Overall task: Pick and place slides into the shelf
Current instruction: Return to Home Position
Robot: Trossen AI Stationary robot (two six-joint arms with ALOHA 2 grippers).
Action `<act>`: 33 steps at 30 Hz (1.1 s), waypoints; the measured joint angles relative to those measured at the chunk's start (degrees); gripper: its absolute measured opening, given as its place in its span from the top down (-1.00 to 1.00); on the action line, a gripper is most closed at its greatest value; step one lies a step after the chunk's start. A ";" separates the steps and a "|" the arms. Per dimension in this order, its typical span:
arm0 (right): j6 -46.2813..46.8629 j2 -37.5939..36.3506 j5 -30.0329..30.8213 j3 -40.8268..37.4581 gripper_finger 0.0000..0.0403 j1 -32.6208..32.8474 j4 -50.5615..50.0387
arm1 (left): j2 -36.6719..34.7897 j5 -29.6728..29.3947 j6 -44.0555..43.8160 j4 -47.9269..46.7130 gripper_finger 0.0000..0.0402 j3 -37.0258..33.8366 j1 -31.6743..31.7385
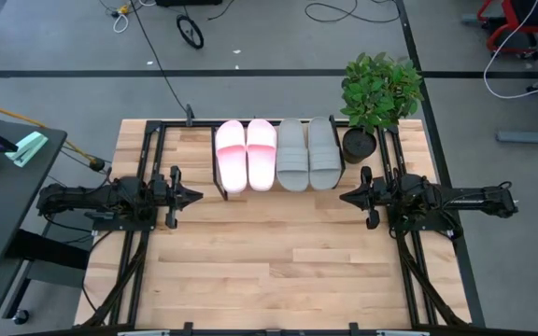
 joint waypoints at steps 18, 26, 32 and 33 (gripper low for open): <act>-0.01 0.00 0.01 0.00 0.93 0.00 0.01 | 0.01 0.00 0.00 0.02 0.91 0.00 -0.02; -0.02 0.00 0.02 0.00 0.93 0.00 0.02 | 0.00 0.00 0.00 0.02 0.84 0.00 0.00; -0.02 0.00 0.01 0.00 0.93 0.00 0.01 | 0.00 0.00 0.00 0.02 0.83 0.00 -0.01; -0.02 0.00 0.01 0.00 0.93 0.00 0.01 | 0.00 0.00 0.00 0.00 0.84 0.00 0.00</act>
